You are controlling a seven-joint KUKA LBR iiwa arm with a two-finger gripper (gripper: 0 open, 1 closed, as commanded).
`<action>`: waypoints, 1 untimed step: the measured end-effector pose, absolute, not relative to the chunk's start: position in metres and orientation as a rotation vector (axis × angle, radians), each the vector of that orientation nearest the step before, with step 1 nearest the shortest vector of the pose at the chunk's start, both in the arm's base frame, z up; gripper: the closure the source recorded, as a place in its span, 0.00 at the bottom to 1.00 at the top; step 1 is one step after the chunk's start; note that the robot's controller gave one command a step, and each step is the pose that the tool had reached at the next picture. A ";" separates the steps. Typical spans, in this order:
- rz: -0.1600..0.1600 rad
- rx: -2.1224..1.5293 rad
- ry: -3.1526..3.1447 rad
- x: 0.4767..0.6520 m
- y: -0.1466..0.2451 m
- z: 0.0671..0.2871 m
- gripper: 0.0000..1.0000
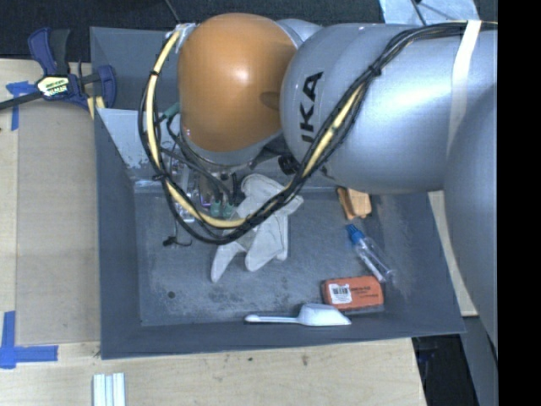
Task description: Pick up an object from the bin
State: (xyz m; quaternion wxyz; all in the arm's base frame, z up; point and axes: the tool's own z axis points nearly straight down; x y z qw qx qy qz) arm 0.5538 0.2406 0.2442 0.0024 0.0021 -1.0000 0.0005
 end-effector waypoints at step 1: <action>-0.002 -0.001 -3.145 0.555 0.239 0.250 0.00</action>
Offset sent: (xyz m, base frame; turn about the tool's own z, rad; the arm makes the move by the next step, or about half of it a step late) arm 0.0366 -0.0674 -0.1742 -0.5415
